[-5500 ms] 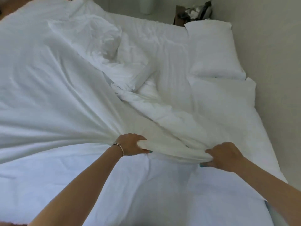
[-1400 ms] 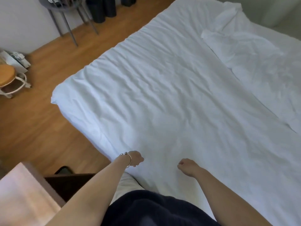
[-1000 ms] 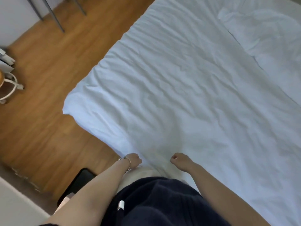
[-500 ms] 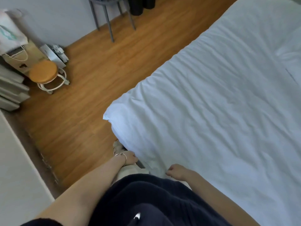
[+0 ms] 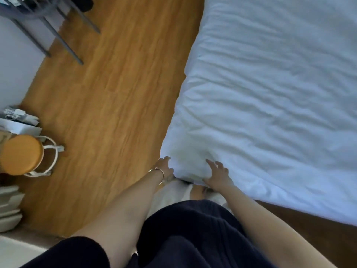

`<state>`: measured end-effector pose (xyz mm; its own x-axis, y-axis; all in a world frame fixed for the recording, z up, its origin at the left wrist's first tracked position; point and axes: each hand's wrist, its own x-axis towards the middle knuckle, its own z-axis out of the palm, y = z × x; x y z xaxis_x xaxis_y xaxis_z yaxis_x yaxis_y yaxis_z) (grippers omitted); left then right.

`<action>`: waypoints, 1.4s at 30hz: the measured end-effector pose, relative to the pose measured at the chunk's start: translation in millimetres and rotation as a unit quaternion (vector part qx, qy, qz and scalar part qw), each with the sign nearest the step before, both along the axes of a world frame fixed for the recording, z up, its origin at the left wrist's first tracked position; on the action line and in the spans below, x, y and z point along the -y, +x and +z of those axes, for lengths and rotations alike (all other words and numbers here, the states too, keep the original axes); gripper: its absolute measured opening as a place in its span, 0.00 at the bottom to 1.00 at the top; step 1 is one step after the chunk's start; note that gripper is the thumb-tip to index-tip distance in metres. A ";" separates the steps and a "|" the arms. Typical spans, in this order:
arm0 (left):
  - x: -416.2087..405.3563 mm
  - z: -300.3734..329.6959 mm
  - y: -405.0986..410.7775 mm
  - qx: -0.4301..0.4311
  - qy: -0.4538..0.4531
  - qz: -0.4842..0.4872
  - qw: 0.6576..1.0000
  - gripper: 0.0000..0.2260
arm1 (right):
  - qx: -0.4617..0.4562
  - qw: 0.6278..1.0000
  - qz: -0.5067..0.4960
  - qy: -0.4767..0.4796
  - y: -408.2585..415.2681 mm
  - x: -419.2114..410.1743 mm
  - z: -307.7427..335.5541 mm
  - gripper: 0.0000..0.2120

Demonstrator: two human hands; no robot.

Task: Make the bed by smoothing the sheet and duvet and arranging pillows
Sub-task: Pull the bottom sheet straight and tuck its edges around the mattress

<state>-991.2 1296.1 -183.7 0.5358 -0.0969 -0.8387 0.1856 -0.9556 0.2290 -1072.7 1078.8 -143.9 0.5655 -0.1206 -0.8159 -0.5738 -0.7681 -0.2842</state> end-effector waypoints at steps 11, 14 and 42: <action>21.4 -60.5 18.1 0.069 -0.091 0.139 0.984 0.41 | 0.062 0.980 0.021 -0.187 5.2 -42.7 -45.4 0.38; 14.7 -75.0 32.1 0.139 -0.072 0.116 0.981 0.19 | 0.117 0.972 0.060 -0.196 14.9 -38.9 -65.9 0.27; -197.8 -35.9 25.1 -0.083 0.020 0.049 0.995 0.15 | -0.268 0.956 0.032 0.116 21.6 -124.6 -29.2 0.24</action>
